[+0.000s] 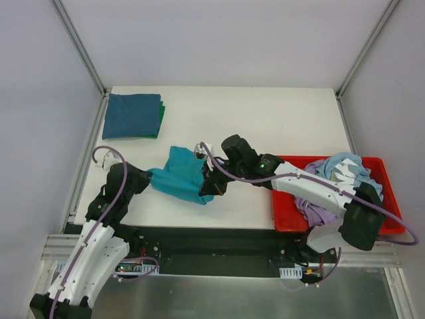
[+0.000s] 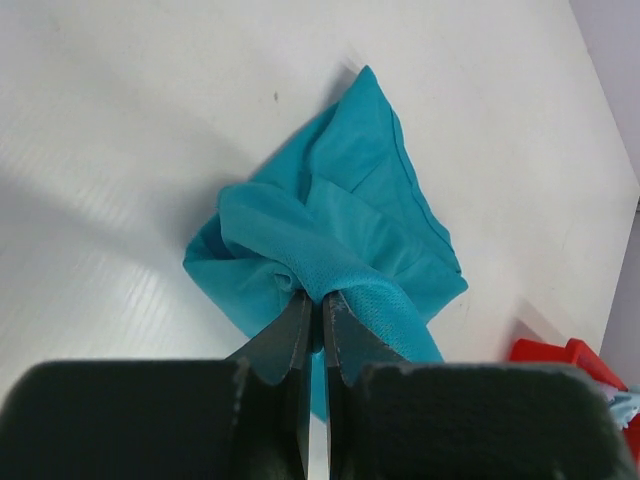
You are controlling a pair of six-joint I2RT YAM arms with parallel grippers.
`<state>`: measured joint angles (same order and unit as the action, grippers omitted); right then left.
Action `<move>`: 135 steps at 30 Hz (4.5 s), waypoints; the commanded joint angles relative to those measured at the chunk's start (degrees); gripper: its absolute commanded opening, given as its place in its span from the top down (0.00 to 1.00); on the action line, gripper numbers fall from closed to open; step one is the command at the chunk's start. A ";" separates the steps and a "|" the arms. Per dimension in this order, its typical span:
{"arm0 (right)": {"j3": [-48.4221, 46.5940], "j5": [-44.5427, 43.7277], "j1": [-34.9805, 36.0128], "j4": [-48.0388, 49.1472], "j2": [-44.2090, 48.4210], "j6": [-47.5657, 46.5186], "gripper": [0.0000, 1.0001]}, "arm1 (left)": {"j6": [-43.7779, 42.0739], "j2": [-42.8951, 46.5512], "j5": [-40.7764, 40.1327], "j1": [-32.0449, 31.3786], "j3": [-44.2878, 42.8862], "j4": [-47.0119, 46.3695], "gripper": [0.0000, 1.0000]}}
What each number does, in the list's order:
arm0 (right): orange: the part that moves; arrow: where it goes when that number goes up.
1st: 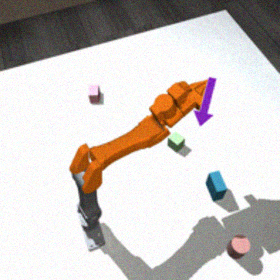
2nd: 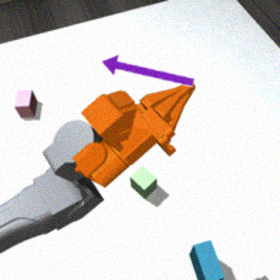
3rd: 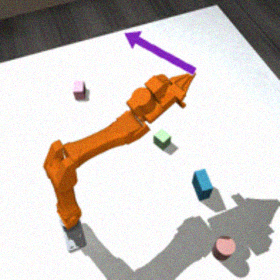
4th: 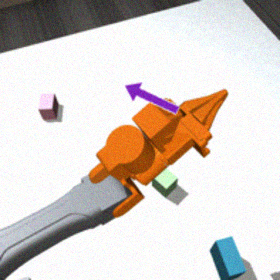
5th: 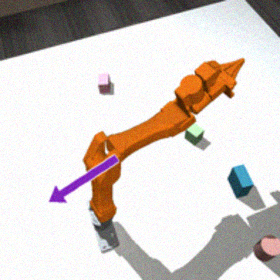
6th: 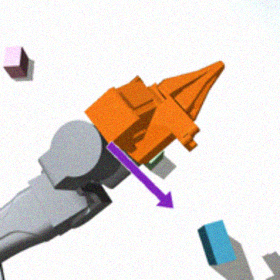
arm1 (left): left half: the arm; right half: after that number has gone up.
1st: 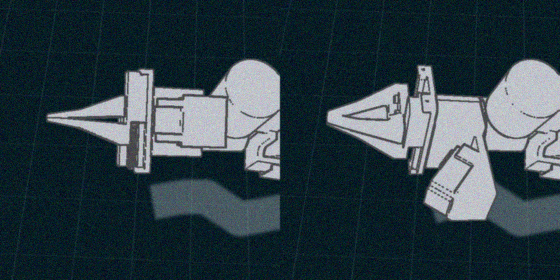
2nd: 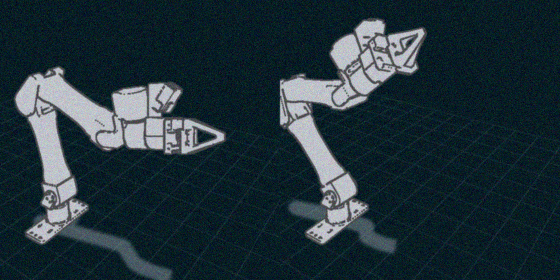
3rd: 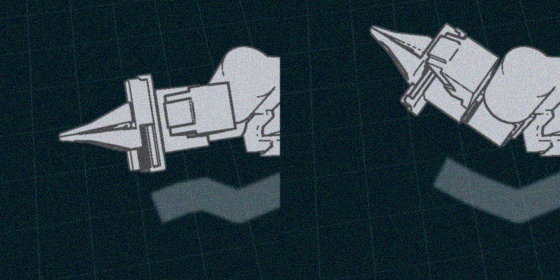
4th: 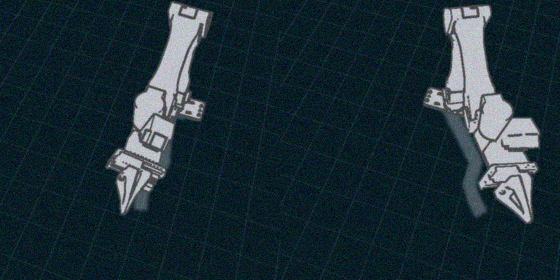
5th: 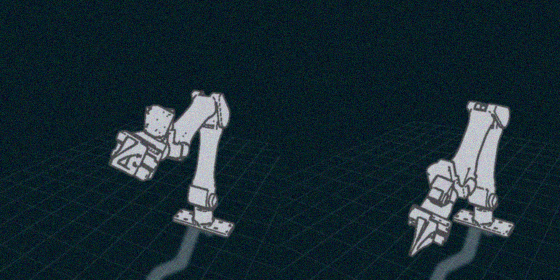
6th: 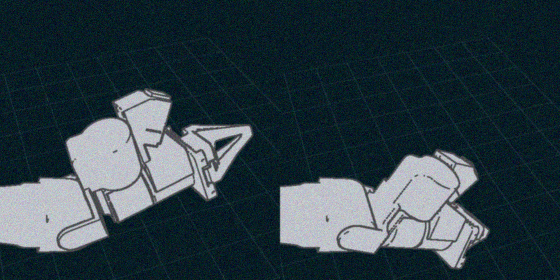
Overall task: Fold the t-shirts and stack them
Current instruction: Fold the long partially folded tshirt into a neat square, then smooth out wrinkles on the folded tshirt
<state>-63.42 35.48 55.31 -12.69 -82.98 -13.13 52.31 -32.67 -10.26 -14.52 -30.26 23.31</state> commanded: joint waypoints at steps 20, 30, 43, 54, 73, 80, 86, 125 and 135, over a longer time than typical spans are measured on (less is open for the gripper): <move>9.10 -23.16 1.38 13.92 8.53 -2.00 0.99 | 10.01 3.86 -7.17 0.73 0.65 3.44 1.00; 6.47 -22.22 -10.82 11.55 5.82 6.17 0.99 | 5.52 -18.38 -4.86 0.73 -11.39 -6.08 1.00; -6.18 -18.87 -23.40 12.42 -15.70 11.36 0.99 | -1.51 -52.56 -1.70 1.69 -30.89 -8.90 0.99; -12.78 -16.86 -27.01 11.81 -28.19 16.11 0.95 | -4.59 -71.57 9.56 4.24 -42.42 -8.02 0.90; -8.92 -11.95 -18.49 10.39 -12.90 19.53 0.04 | -14.70 -53.21 23.61 1.43 -35.50 -8.10 0.01; -15.94 -12.63 -17.25 11.19 -25.01 24.02 0.04 | -13.91 -58.38 24.59 1.16 -32.58 -9.95 0.01; -22.97 -15.69 -22.17 10.76 -36.36 25.43 0.04 | -12.15 -65.06 28.27 1.25 -29.51 -12.58 0.01; 13.58 -16.77 -11.37 9.08 -1.83 33.51 0.09 | -9.16 -38.35 27.85 -12.02 -5.69 -12.50 0.01; 14.11 -16.06 -9.96 9.96 -4.29 32.81 0.24 | -8.98 -41.60 27.22 -12.02 -4.54 -12.41 0.01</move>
<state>-49.50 18.50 44.97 -4.62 -85.93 19.16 44.03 -73.67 17.76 -26.28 -35.44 10.61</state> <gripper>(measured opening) 0.789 0.990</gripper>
